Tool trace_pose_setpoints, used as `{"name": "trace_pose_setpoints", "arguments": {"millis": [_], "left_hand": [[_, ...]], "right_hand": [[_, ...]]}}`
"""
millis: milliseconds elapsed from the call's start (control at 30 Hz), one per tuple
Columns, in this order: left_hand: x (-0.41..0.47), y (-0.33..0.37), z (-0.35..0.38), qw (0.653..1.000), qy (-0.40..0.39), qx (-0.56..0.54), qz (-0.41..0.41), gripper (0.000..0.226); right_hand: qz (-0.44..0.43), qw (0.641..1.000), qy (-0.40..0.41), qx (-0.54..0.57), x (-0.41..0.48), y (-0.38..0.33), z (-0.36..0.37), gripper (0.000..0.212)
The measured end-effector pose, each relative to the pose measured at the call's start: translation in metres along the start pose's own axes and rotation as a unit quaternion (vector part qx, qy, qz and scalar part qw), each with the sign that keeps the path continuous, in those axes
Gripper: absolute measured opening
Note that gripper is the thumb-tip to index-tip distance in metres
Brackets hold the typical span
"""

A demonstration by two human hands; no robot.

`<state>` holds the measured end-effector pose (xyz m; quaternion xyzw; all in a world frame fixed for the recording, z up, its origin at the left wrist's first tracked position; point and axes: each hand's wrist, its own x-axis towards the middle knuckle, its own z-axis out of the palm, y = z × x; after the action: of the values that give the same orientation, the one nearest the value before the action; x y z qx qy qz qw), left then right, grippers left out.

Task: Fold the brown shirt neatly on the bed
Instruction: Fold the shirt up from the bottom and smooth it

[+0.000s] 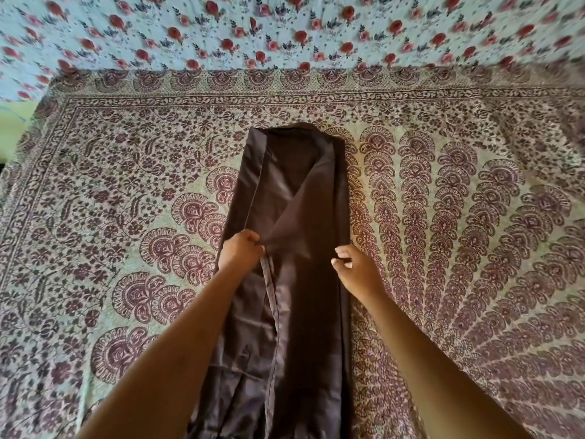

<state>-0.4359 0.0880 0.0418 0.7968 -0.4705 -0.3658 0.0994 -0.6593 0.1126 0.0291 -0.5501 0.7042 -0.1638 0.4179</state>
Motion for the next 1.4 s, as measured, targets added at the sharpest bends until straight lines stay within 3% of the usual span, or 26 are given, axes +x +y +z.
{"name": "trace_pose_setpoints", "arguments": {"millis": [133,300,433,600,700,800,900,967,1067,1200,1400], "left_hand": [[0.031,0.007,0.005,1.000,-0.013,0.000,-0.020,0.036],[0.061,0.005,0.012,0.992,-0.122,0.016,0.015,0.031],[0.081,-0.005,0.003,0.998,-0.061,0.026,-0.004,0.025],[0.080,-0.011,0.006,0.993,-0.023,0.115,-0.004,0.033],[0.075,-0.016,0.009,0.999,-0.033,0.035,0.014,0.037],[0.070,-0.020,0.008,0.995,-0.050,-0.084,-0.011,0.039],[0.064,-0.024,0.008,0.985,-0.052,-0.154,-0.053,0.025],[0.062,-0.028,0.009,0.982,-0.044,-0.173,-0.060,0.017],[0.056,-0.032,0.013,0.977,-0.015,-0.201,-0.065,0.026],[0.047,-0.034,0.019,0.986,0.024,-0.153,-0.061,0.026],[0.001,-0.051,0.027,0.976,-0.080,-0.177,-0.099,0.032]], "right_hand": [[0.008,0.998,-0.037,0.053,0.039,-0.010,0.001,0.032],[0.048,0.991,-0.058,0.107,0.087,-0.023,0.006,0.037],[0.098,0.980,-0.070,0.156,0.109,-0.031,0.005,0.043],[0.074,0.990,-0.041,0.114,0.108,-0.028,0.011,0.041],[0.045,0.997,0.004,0.069,0.094,-0.022,0.024,0.046],[0.084,0.995,0.028,0.055,0.079,-0.019,0.033,0.051],[0.142,0.989,-0.018,0.022,0.070,-0.012,0.033,0.025],[0.147,0.989,0.010,0.029,0.067,-0.008,0.030,0.016],[0.140,0.985,0.086,0.049,0.059,-0.002,0.027,0.019],[0.146,0.984,0.018,0.097,0.031,0.005,0.034,0.045],[0.073,0.997,0.036,-0.014,-0.023,0.020,0.047,0.035]]}}
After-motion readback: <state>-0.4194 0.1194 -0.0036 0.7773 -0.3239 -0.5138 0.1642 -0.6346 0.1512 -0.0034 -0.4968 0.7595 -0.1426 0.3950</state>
